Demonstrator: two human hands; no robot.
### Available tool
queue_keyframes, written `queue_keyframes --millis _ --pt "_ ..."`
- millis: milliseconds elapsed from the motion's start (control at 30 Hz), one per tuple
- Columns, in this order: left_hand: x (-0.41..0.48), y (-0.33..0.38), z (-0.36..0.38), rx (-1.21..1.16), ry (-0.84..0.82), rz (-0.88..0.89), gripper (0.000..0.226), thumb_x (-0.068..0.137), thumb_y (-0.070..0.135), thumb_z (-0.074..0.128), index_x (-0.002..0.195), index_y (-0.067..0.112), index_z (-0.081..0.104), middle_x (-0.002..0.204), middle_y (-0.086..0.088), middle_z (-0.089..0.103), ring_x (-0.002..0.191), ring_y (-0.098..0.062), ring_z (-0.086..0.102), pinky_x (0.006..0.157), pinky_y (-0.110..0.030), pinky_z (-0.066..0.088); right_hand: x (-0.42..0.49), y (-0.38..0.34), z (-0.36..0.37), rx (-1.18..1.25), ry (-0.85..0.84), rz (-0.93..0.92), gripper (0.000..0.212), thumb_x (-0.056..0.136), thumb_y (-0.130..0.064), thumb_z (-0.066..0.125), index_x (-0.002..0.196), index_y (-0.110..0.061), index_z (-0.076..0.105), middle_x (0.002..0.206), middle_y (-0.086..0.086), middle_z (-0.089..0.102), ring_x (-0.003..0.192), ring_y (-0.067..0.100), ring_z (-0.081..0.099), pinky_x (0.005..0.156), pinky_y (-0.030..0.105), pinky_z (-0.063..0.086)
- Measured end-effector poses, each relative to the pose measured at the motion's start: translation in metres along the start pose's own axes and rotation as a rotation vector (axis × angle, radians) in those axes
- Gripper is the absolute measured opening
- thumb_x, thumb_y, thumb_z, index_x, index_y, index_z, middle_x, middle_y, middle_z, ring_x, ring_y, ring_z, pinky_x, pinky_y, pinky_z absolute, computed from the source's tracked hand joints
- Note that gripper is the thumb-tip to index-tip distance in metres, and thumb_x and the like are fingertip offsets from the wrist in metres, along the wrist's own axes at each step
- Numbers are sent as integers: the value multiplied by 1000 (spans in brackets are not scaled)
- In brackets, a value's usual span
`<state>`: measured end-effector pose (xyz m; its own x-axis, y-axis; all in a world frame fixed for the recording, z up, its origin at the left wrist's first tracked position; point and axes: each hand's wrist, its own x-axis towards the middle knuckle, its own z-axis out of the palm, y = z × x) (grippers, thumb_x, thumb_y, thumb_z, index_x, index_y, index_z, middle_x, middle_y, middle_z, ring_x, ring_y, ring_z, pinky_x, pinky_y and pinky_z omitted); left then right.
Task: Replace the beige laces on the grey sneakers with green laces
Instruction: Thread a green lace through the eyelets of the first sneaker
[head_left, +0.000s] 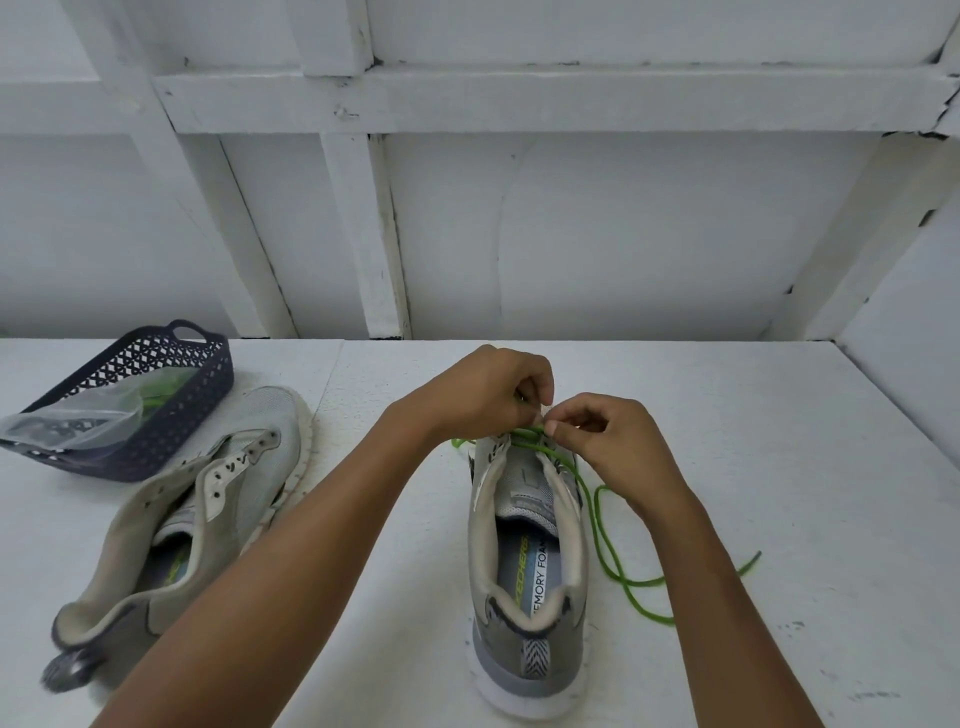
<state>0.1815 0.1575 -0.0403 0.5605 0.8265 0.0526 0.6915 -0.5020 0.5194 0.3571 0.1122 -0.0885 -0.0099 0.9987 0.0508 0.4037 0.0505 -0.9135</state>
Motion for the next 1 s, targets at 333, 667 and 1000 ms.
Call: queue_keyframes --millis 333,667,1000 --pt "-2 -8 6 -67 129 -20 13 86 10 68 95 19 67 94 6 66 83 -13 61 72 -23 47 5 12 0 -82 -68 88 19 92 -11 63 90 -29 71 83 -4 69 78 11 64 71 27 49" --pt "-10 -10 12 26 -113 -83 19 91 15 61 101 18 76 87 10 65 75 -3 56 68 -19 44 3 11 0 477 -10 341 5 82 4 71 85 0 70 68 8 67 59 13 60 54 20 51" --pt "-1 -6 19 127 -175 -151 19 90 16 62 99 17 79 95 1 74 84 -13 59 73 -27 49 3 14 4 401 51 325 7 83 5 71 89 5 70 70 11 68 55 10 62 54 19 53"
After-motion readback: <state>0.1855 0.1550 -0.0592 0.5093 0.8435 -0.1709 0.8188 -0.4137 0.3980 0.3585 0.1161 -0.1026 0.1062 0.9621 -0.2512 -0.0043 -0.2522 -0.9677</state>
